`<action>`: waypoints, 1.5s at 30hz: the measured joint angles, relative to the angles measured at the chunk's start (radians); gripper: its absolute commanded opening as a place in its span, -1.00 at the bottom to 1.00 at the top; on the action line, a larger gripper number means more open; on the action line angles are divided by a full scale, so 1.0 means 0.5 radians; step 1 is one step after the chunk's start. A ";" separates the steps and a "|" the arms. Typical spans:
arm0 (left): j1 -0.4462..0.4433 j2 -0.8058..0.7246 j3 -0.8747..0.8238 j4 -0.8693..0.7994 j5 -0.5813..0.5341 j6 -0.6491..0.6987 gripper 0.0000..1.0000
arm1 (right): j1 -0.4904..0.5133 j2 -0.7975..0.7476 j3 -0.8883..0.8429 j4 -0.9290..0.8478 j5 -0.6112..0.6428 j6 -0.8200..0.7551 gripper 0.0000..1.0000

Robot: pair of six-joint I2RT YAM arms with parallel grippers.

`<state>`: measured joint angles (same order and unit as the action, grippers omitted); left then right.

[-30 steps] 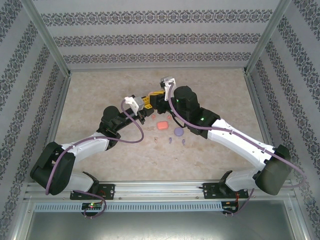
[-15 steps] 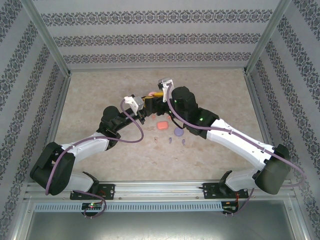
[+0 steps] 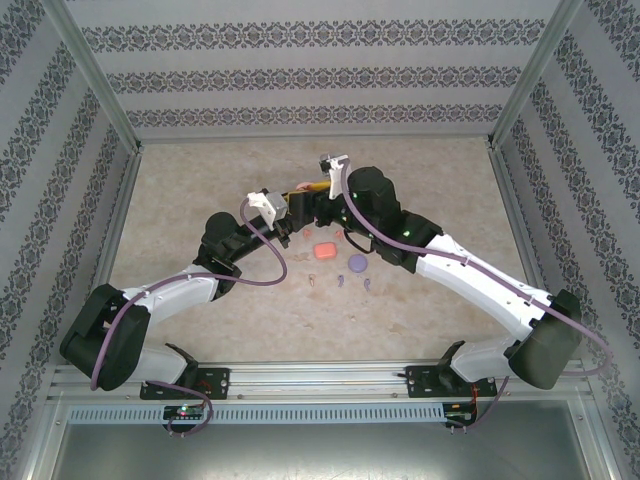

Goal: Insert the wireless bluetooth earbuds into the charging case

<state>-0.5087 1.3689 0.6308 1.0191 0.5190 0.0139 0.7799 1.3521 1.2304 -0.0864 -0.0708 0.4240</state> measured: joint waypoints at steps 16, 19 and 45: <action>-0.005 0.000 0.008 0.032 0.058 -0.007 -1.00 | -0.191 -0.081 0.025 0.028 -0.091 0.157 0.41; -0.005 0.000 0.008 0.036 0.063 -0.007 -1.00 | -0.195 -0.097 0.031 0.031 -0.086 0.166 0.36; -0.005 0.000 0.034 -0.004 0.114 0.011 -1.00 | -0.009 0.055 0.423 -0.478 -0.101 0.027 -0.66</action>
<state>-0.5110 1.3689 0.6479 1.0172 0.5762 0.0196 0.7753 1.3796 1.4418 -0.3256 -0.1215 0.4377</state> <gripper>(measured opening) 0.195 0.170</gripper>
